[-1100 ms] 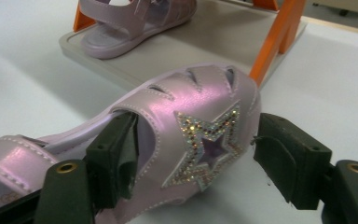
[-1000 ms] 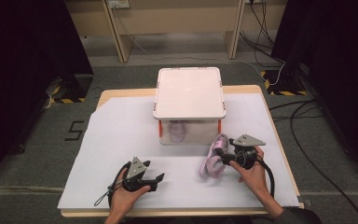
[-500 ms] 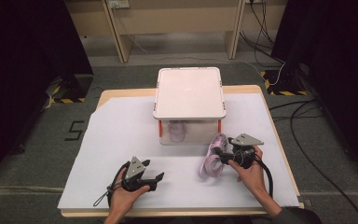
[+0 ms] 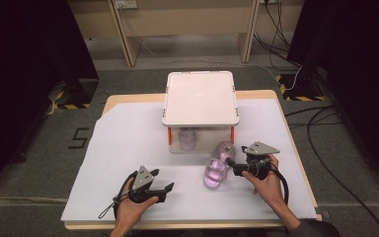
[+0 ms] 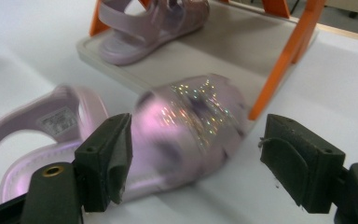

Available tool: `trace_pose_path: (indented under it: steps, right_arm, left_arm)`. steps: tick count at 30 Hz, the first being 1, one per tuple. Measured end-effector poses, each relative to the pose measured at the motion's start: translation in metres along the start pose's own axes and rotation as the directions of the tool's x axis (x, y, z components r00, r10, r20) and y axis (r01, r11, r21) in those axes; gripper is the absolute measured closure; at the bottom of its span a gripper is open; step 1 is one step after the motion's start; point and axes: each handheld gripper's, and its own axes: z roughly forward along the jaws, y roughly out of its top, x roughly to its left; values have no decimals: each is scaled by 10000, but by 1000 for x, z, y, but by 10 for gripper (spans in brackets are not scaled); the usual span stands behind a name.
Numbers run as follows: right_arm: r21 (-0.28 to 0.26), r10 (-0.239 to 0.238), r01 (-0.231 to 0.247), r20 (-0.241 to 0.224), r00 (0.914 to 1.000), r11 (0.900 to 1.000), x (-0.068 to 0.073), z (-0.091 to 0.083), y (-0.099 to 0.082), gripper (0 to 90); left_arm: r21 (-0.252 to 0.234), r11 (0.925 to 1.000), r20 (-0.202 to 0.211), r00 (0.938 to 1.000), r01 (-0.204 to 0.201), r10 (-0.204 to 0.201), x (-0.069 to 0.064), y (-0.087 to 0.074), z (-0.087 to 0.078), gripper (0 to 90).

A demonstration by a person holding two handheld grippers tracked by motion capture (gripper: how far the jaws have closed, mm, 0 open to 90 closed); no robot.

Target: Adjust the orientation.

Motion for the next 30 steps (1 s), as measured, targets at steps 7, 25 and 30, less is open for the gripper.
trace_pose_path:
  steps: [7, 25, 30]
  right_arm:
    - [-418, -100, 82, -434, 9990, 9991, 14, -8, 2, 259]
    - [575, -1492, 1499, -174, 9887, 9870, 49, 11, -2, 244]
    - [701, -1529, 1527, -19, 9882, 9858, 42, 7, -1, 282]
  left_arm:
    - [-38, 10000, 1, 10000, 52, -52, 1, -1, 0, 248]
    - [55, 10000, 39, 10000, 8, -8, 0, -1, 1, 248]
    - [-14, 10000, 21, 10000, 28, -28, 0, -1, 0, 248]
